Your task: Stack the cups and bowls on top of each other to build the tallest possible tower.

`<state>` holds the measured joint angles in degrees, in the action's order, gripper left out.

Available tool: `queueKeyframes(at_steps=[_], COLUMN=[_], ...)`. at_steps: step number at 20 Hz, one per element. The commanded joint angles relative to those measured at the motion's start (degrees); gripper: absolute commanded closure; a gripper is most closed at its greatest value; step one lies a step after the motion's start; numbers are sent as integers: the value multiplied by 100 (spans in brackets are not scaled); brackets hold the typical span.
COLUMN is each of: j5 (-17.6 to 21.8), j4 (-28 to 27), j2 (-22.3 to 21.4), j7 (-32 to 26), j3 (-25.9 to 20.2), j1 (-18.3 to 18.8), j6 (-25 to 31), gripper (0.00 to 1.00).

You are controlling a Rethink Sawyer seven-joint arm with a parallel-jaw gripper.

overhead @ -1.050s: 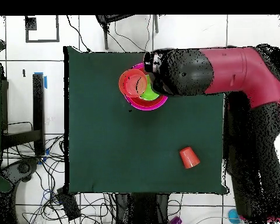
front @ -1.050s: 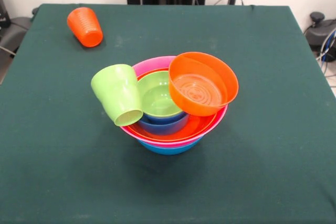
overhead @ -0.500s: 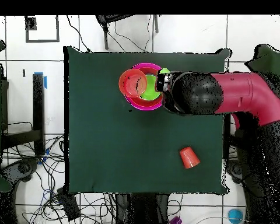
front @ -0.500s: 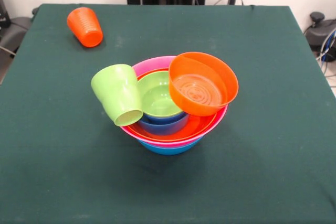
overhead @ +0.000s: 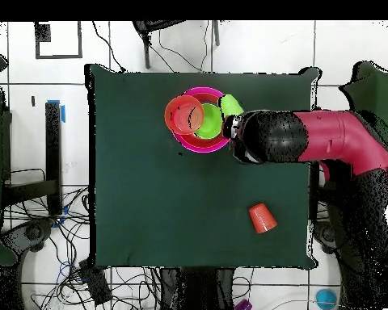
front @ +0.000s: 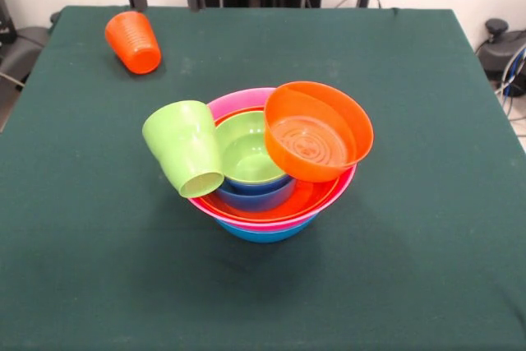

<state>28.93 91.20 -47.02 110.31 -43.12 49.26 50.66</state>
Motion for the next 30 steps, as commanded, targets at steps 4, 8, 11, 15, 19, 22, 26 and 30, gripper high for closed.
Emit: queueKeyframes(at_steps=[4, 8, 11, 15, 19, 22, 26, 30], j5=[683, 846, 944, 1042, 1120, 1125, 1119, 1145], j4=[133, -35, -188, -414, -598, -615, -731, -1098], j2=[866, 1061, 1182, 1336, 1471, 1462, 1491, 1669], j7=[-950, -911, -979, -1158, -1137, -1088, -1161, -1336], j3=[586, 684, 717, 720, 743, 761, 795, 781], j1=[-290, -350, -374, -426, -485, -482, -502, -574], j6=[712, 696, 740, 844, 852, 855, 989, 1195], gripper=[0, 0, 0, 0, 0, 0, 0, 0])
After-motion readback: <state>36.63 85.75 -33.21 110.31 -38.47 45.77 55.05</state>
